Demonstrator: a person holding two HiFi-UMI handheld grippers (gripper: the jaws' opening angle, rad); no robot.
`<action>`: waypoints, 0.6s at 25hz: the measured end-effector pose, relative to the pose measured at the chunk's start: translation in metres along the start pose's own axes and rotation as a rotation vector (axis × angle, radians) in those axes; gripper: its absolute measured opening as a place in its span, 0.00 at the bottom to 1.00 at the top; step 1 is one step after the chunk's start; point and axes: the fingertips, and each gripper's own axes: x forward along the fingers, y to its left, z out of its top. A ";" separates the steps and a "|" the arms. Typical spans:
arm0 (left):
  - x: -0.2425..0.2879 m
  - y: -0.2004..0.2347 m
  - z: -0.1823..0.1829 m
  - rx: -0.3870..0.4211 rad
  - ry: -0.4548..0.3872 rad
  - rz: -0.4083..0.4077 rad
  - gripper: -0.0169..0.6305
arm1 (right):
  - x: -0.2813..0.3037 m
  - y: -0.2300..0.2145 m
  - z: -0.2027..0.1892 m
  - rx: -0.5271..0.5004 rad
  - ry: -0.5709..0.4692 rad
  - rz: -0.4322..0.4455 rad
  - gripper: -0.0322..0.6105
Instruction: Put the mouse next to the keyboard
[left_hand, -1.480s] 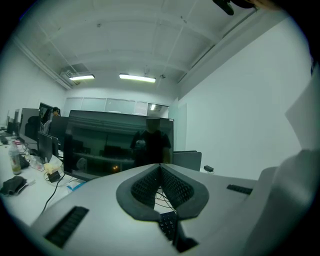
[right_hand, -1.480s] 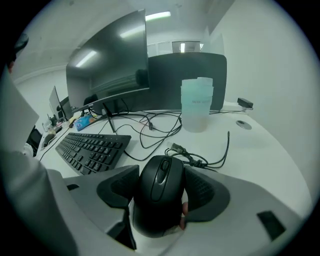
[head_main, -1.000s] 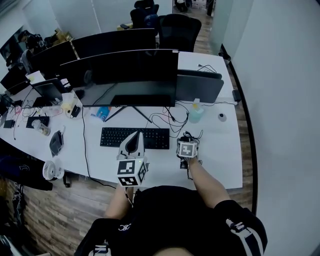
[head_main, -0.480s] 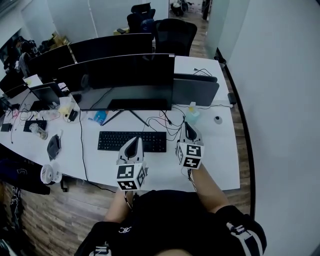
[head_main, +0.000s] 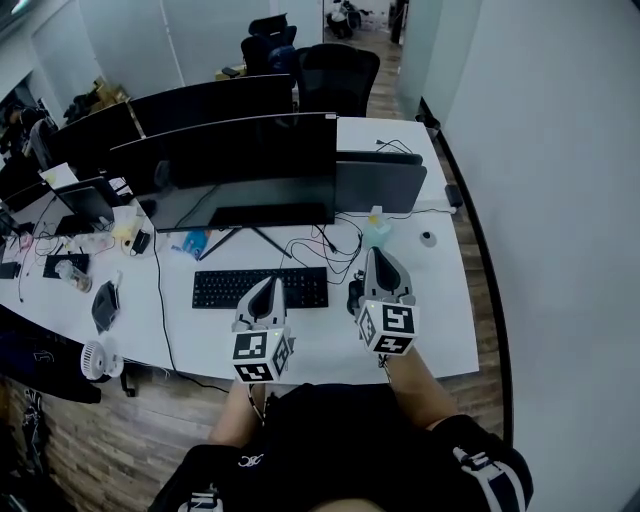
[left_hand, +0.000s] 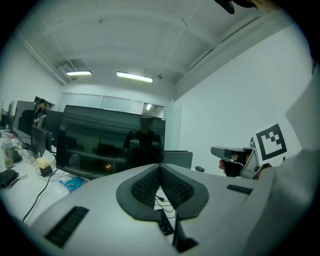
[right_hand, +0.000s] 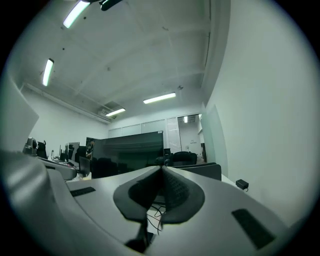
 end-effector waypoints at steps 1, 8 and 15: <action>0.000 -0.001 0.000 0.001 0.000 -0.004 0.05 | -0.001 0.000 -0.002 0.003 0.006 -0.002 0.07; 0.000 -0.006 -0.002 0.004 0.003 -0.020 0.05 | -0.005 -0.002 -0.003 0.027 0.010 -0.004 0.07; -0.005 -0.006 -0.001 0.000 0.002 -0.028 0.05 | -0.011 0.007 0.000 0.024 0.005 0.009 0.07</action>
